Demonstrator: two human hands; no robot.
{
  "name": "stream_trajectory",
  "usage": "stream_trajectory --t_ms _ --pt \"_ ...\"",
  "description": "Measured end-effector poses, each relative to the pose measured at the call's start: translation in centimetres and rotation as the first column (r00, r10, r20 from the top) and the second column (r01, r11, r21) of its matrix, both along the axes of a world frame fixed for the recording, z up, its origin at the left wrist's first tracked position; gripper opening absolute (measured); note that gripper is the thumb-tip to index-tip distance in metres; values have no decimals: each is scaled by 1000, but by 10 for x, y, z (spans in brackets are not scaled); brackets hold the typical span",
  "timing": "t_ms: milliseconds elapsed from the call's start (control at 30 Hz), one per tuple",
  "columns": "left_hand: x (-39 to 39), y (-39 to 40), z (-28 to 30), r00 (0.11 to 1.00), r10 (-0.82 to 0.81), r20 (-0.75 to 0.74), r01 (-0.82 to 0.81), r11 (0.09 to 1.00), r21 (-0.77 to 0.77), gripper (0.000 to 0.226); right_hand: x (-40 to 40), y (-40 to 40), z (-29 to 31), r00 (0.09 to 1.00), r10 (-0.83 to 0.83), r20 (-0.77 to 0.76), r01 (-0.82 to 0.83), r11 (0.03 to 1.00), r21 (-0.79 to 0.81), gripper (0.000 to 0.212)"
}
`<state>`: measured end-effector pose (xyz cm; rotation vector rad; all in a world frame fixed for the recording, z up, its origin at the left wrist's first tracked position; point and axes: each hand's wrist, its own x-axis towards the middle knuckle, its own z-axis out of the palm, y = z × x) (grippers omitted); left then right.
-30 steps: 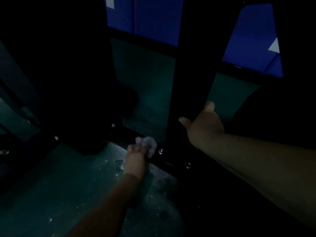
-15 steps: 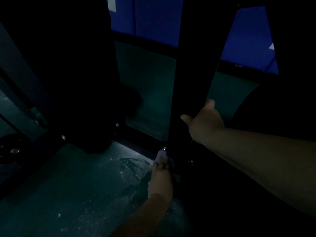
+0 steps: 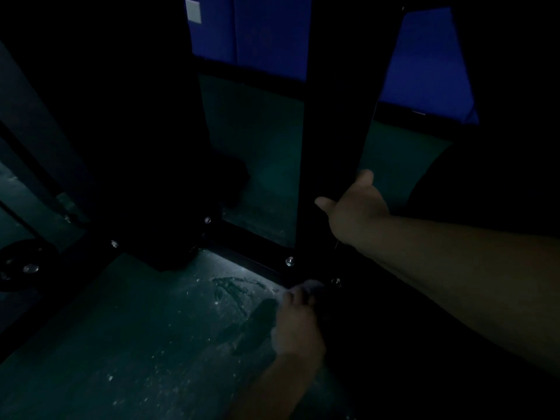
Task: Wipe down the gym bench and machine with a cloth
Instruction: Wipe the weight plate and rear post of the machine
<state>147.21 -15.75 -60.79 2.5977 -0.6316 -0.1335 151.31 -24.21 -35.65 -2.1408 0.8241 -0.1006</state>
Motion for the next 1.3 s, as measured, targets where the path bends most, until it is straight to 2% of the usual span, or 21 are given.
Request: stream_trajectory --t_ms 133,200,300,433,500,533,600,667,733,767,800,867,900,967,1000,1033,1100,1133,1200,1233,1300 --pt "9 -9 -11 971 -190 144 199 978 -56 47 -1 0 1 1000 10 0 -10 999 33 52" --pt "16 -11 -12 970 -230 83 235 971 -46 45 -1 -1 1 1000 14 5 -15 998 65 46" --pt "24 -4 -20 979 -143 -146 144 990 -3 57 -2 0 1 1000 19 1 -19 999 49 46" --pt "22 11 -20 998 -57 28 58 998 -28 54 -3 0 1 1000 8 18 -9 997 70 38" --pt "19 10 -19 993 -55 108 68 991 -118 50 -3 1 3 1000 -10 23 7 993 121 36" --pt "18 9 -15 995 -52 82 67 979 -194 49 -3 1 2 1000 -5 22 2 995 101 40" --pt "21 4 -9 999 37 -22 -43 901 -432 45 -2 0 0 1000 -4 22 3 999 47 47" --pt "32 4 3 968 243 -67 -229 733 -641 40 -1 -1 -1 1000 -10 18 9 998 56 46" --pt "51 12 8 910 408 -77 -341 629 -699 40 0 -3 -3 1000 -13 20 12 997 74 42" --pt "62 16 7 913 403 -68 -338 650 -680 42 0 -3 -3 1000 -13 23 11 997 76 41" --pt "72 19 4 941 338 -28 -280 729 -625 44 1 -3 -4 1000 -8 28 6 998 68 43" --pt "84 21 -4 995 95 13 -85 933 -351 48 1 -3 -4 1000 -2 29 1 999 35 48" --pt "88 22 -6 1000 1 2 -1 985 -171 50 1 -2 -3 1000 -4 27 3 1000 26 50" --pt "97 27 -7 994 -103 45 96 987 130 54 1 -1 -3 1000 -5 31 4 1000 21 50" --pt "102 33 -8 989 -129 77 111 973 202 55 1 -2 -4 999 -2 33 1 1000 20 50" --pt "109 39 -7 990 -110 89 85 966 245 55 1 -2 -4 999 4 34 -5 1000 18 51" --pt "126 55 -9 993 116 39 -122 964 236 49 2 -3 -4 999 8 34 -8 1000 14 52" --pt "136 66 -7 964 264 -13 -255 942 216 46 2 -3 -5 999 3 32 -3 1000 10 52" --pt "151 85 -3 894 444 -62 -421 879 225 45 3 -2 -6 999 -8 31 8 1000 6 53" --pt "156 90 2 881 472 -38 -451 861 237 47 4 -2 -7 999 -13 30 13 1000 6 53" --pt "158 86 8 909 414 53 -417 891 178 50 4 -2 -6 999 -16 33 16 1000 7 52"
